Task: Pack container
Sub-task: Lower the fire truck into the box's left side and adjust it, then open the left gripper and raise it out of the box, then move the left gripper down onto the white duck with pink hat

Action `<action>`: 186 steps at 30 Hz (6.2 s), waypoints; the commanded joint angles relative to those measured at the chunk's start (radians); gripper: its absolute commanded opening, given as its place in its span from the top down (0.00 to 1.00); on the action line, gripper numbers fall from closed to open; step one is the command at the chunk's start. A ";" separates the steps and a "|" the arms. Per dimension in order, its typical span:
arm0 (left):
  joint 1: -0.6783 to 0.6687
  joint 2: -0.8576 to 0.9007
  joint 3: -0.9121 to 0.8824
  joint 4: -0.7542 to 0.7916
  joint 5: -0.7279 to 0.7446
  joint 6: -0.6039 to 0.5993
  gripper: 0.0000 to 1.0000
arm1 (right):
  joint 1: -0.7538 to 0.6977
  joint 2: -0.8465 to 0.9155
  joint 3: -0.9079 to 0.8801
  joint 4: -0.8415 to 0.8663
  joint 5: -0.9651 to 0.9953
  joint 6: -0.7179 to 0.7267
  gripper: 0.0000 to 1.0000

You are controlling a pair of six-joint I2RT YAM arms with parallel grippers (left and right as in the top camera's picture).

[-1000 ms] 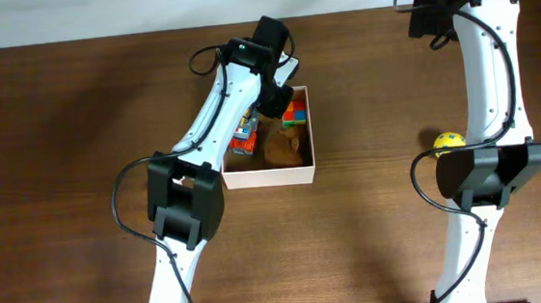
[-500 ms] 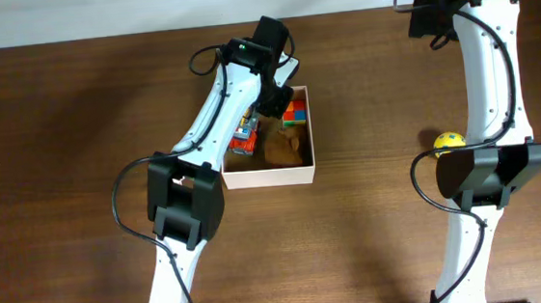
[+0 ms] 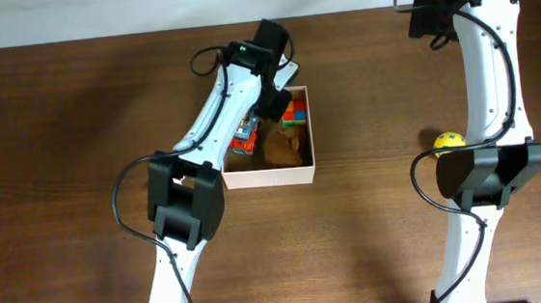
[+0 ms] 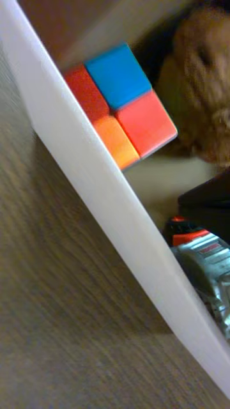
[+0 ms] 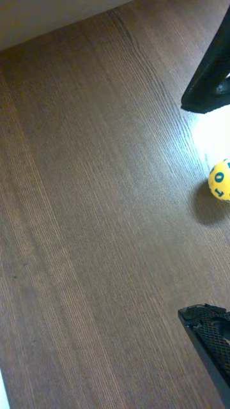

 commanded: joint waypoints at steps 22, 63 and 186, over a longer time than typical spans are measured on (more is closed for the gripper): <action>-0.001 -0.008 -0.024 -0.006 -0.261 -0.101 0.98 | -0.006 -0.022 0.018 0.000 0.008 0.010 0.01; -0.006 -0.026 0.063 -0.205 -0.005 -0.225 0.98 | -0.006 -0.022 0.018 0.000 0.008 0.010 0.01; 0.372 -0.625 -0.851 0.243 -0.187 -0.393 0.15 | -0.006 -0.022 0.018 0.000 0.008 0.010 0.01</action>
